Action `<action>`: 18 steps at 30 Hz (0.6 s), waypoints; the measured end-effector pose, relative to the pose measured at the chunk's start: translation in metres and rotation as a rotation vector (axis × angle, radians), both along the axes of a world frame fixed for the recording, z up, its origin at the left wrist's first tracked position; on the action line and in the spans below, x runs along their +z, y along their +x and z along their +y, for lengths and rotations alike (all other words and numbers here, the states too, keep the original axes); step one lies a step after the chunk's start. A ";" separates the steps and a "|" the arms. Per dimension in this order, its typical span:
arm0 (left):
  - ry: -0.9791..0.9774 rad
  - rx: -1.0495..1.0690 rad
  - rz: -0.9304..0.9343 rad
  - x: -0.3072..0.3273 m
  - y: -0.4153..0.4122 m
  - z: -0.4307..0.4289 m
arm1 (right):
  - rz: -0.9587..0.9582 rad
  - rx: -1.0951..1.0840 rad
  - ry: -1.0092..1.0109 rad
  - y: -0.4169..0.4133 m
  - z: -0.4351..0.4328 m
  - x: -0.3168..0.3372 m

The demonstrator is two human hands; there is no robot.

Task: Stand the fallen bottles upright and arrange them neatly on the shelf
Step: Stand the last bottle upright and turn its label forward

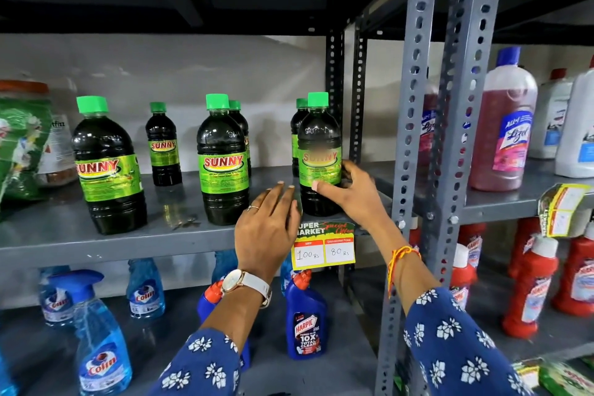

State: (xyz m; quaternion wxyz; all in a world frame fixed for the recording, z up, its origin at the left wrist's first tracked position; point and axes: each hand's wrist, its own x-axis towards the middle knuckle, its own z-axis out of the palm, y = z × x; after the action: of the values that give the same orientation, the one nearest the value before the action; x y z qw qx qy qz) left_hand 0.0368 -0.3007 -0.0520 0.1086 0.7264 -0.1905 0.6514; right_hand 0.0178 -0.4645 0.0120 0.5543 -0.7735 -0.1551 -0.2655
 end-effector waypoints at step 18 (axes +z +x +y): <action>-0.014 -0.014 -0.029 -0.001 0.001 -0.001 | -0.054 -0.018 -0.022 0.006 -0.001 -0.004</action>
State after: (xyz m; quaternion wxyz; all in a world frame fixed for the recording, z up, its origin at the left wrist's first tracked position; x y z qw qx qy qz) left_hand 0.0375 -0.3020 -0.0531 0.1154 0.7147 -0.1926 0.6625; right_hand 0.0236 -0.4656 0.0084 0.5389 -0.7734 -0.1661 -0.2895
